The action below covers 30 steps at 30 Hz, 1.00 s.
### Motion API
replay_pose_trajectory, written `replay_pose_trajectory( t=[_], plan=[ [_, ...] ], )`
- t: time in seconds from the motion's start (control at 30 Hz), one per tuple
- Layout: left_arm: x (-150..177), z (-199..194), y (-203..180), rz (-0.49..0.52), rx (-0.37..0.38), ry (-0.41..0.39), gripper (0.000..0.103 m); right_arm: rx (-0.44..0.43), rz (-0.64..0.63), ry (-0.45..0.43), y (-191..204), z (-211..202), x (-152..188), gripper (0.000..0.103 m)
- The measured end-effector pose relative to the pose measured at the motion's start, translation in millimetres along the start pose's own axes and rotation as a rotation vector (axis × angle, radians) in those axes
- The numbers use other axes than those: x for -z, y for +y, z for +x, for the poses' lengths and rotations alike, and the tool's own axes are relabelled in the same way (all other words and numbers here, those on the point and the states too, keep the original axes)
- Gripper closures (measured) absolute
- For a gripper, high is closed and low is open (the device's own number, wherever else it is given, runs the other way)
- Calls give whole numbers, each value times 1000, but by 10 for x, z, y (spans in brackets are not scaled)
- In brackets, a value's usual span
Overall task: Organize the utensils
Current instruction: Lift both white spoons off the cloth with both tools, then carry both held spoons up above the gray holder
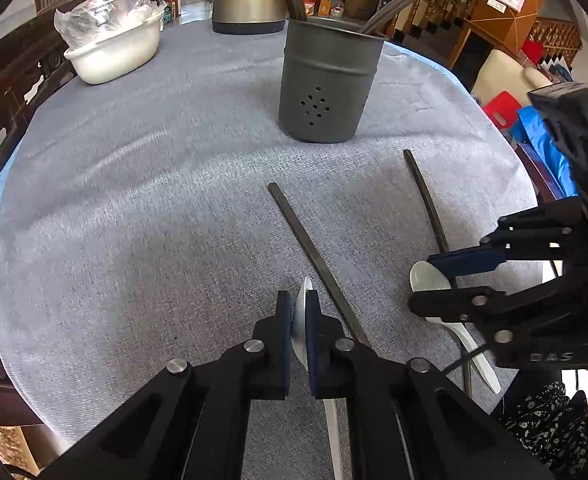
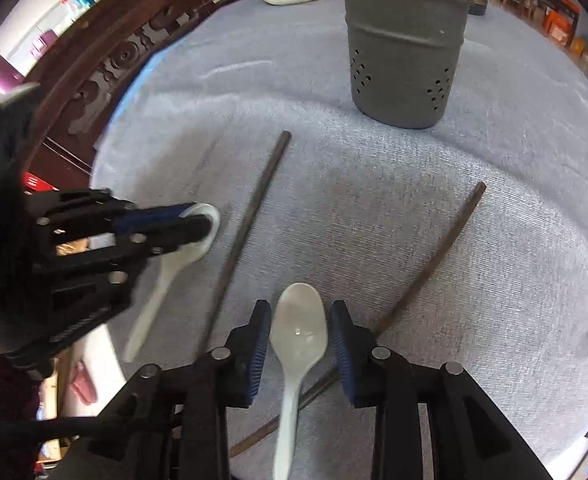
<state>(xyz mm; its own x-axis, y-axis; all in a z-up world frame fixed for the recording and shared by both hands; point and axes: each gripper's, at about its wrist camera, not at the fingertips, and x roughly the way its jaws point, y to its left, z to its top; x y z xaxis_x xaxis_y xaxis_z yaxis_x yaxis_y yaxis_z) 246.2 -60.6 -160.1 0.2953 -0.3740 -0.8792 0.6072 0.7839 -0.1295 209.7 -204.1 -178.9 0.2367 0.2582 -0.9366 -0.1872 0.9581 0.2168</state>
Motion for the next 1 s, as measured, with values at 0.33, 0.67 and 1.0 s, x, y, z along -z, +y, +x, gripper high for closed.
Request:
replay_pose_trajectory(
  t=[0.33,0.67,1.0],
  plan=[
    [-81,-42,-3,28,-19,1,96,31,-45,-135,-27,-232,-71,99],
    [-544,-852,-1,-35,-82,-329,96,42,61,-606,-212,-1140,-203,99],
    [-1280,-1712,-184,-94,-138,-783,96,228,100,-1097,-183,-1786,-571,99]
  ],
)
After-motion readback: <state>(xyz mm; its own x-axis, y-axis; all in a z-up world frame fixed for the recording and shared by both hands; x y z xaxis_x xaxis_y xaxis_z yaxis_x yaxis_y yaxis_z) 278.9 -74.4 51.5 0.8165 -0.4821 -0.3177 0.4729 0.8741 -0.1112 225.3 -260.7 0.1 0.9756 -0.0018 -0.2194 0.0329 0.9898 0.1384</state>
